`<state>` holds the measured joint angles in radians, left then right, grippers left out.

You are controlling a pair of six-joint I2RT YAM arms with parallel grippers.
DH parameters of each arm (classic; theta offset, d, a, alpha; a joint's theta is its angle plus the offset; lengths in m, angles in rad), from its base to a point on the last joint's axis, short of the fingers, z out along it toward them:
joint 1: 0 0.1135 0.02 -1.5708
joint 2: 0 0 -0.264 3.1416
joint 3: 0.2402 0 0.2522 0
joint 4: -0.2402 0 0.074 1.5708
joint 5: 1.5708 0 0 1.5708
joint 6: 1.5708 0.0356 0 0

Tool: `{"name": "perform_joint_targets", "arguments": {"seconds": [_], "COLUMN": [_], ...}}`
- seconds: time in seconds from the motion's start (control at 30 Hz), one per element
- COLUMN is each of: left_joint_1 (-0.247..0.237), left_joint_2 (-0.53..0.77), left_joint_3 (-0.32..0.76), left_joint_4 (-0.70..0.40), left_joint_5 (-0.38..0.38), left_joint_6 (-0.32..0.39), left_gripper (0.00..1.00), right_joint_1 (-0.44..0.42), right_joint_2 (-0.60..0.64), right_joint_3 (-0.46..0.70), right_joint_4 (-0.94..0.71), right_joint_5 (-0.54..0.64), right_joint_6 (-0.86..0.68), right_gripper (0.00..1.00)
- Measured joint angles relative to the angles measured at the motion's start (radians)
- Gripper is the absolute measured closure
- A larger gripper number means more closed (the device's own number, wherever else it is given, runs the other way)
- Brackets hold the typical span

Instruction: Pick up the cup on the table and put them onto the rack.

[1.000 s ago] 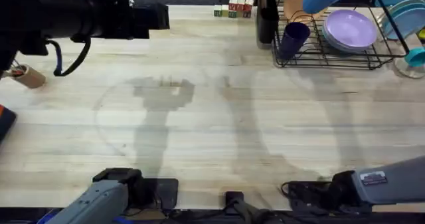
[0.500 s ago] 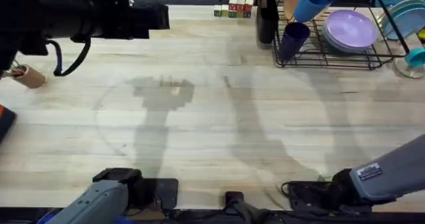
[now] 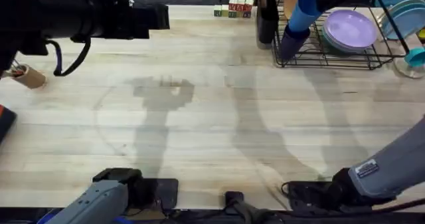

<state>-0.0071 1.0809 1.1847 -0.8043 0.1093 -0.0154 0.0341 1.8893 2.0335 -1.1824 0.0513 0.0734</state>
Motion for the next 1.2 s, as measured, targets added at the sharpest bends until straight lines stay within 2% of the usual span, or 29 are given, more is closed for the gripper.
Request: {"name": "perform_joint_targets", "arguments": {"seconds": [0.13, 0.37, 0.87, 1.2], "left_joint_1": [0.000, 0.000, 0.000, 0.000], "left_joint_2": [0.000, 0.000, 0.000, 0.000], "left_joint_3": [0.000, 0.000, 0.000, 0.000], "left_joint_4": [0.000, 0.000, 0.000, 0.000], "left_joint_5": [0.000, 0.000, 0.000, 0.000], "left_joint_6": [0.000, 0.000, 0.000, 0.000], "left_gripper": [0.007, 0.007, 0.007, 0.007], "right_joint_1": [0.000, 0.000, 0.000, 0.000], "right_joint_2": [0.003, 0.083, 0.097, 0.098], "right_joint_3": [0.000, 0.000, 0.000, 0.000], "right_joint_4": [-0.002, -0.011, -0.024, -0.023], "right_joint_5": [0.000, 0.000, 0.000, -0.003], "right_joint_6": [0.000, 0.000, 0.000, 0.000], "right_gripper": [0.971, 0.971, 0.968, 0.834]}}
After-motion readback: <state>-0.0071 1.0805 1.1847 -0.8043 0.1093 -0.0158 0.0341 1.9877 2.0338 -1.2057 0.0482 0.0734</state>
